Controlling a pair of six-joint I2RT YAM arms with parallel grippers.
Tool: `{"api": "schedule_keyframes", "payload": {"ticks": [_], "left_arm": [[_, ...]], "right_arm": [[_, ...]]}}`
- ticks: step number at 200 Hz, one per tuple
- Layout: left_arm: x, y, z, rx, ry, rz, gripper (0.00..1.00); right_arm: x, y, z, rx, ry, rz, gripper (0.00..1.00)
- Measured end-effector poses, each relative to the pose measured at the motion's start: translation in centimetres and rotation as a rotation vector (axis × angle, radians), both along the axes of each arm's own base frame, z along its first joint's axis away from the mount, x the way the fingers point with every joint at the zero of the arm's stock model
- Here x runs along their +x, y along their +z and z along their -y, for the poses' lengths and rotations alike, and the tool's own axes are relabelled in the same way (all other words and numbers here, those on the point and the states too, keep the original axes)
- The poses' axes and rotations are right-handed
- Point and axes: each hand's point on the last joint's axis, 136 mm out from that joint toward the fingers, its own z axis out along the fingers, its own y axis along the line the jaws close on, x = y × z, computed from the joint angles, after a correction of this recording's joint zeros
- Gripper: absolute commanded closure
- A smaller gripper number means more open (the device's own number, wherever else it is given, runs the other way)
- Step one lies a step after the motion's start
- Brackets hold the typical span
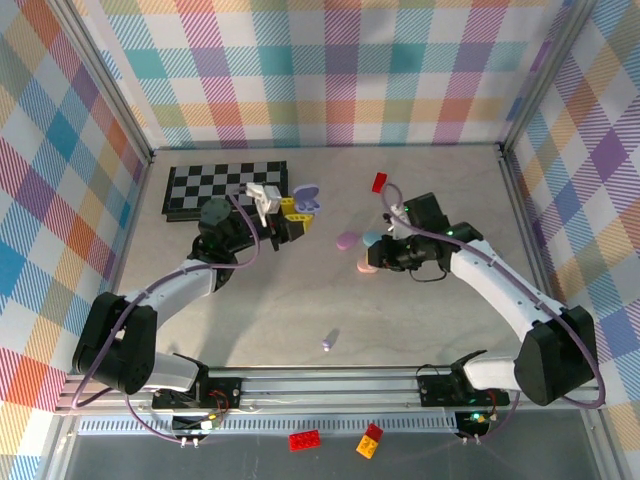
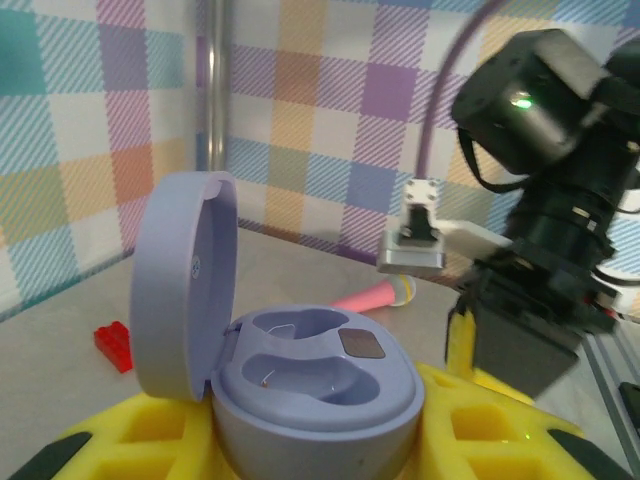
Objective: Insert wireless bluetooth earbuds into charging case
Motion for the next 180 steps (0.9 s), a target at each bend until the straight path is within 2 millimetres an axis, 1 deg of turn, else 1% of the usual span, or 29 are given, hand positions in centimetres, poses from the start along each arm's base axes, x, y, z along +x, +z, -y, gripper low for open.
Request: {"api": "schedule_keyframes", "payload": {"ticks": [14, 26, 57, 84, 129, 162, 180], "left_arm": [[-0.6, -0.2, 0.7, 0.009, -0.022, 0.000, 0.76], [-1.0, -0.4, 1.3, 0.015, -0.038, 0.003, 0.76], [-2.1, -0.6, 2.6, 0.021, -0.078, 0.000, 0.76], [-2.6, -1.1, 3.4, 0.026, -0.100, -0.011, 0.76], [-3.0, -2.2, 4.6, 0.035, -0.124, -0.027, 0.76], [-3.2, -3.1, 5.9, 0.038, -0.141, -0.020, 0.76], [-3.2, -3.5, 6.4, 0.042, -0.142, 0.001, 0.76]], "right_arm": [[0.1, 0.1, 0.7, 0.077, -0.037, -0.059, 0.83], [0.1, 0.5, 1.0, 0.140, -0.053, -0.095, 0.82], [0.1, 2.5, 0.9, 0.286, -0.048, -0.133, 0.81], [0.1, 4.0, 0.7, 0.376, -0.038, -0.158, 0.82], [0.1, 5.7, 0.2, 0.466, -0.026, -0.181, 0.82], [0.0, 6.9, 0.1, 0.488, -0.017, -0.154, 0.82], [0.0, 7.9, -0.2, 0.483, -0.004, -0.122, 0.81]]}}
